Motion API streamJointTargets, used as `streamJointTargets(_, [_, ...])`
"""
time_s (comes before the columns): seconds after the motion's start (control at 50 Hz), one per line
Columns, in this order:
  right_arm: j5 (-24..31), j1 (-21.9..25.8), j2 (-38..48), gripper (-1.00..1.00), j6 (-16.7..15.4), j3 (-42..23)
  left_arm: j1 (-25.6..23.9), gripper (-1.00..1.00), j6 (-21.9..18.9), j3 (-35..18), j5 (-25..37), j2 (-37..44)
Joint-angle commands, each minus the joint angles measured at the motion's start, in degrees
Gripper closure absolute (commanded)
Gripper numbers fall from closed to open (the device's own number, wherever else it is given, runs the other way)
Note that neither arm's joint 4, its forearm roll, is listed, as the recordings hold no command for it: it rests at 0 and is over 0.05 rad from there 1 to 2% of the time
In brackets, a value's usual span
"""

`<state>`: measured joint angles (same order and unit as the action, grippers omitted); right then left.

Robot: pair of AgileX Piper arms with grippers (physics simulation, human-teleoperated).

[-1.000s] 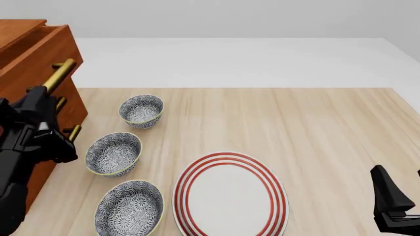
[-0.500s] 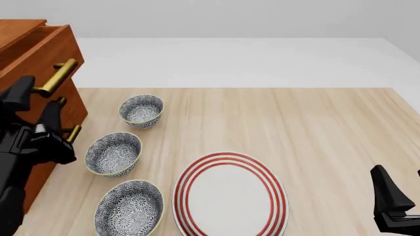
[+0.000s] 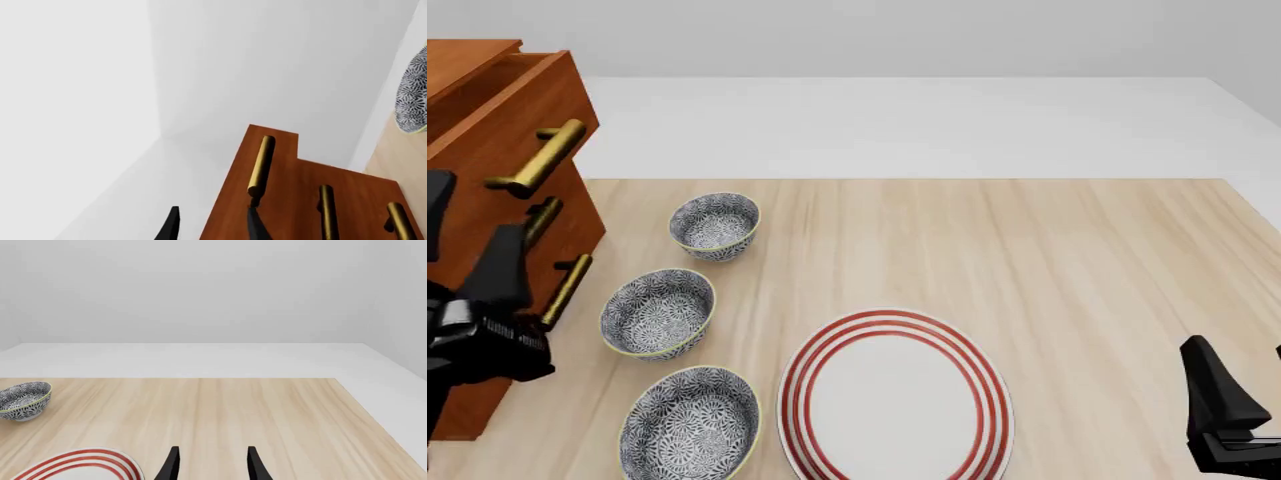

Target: Open the top drawer of the cabinet.

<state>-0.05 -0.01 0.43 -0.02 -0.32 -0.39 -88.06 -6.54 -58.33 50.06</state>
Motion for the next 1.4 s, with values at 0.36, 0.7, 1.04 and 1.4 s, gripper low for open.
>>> streamJointTargets(0.36, [0.0, 0.02, -0.01, -1.0, 0.04, 0.0, -1.25, -1.0, 10.92, -13.86, 30.24, -27.78])
streamJointTargets(0.7, [0.0, 0.0, 0.01, -1.0, 0.0, 0.0, 5.46, -1.0, 34.35, -32.33, 49.47, -27.28])
streamJointTargets(1.04, [0.0, 0.0, 0.0, -1.0, -0.01, 0.0, 2.57, -1.0, 51.52, -49.01, 73.23, -21.57])
streamJointTargets(1.4, [0.0, 0.0, -0.01, -1.0, -0.01, 0.0, 6.82, -1.0, 65.17, -63.05, 88.2, -9.82])
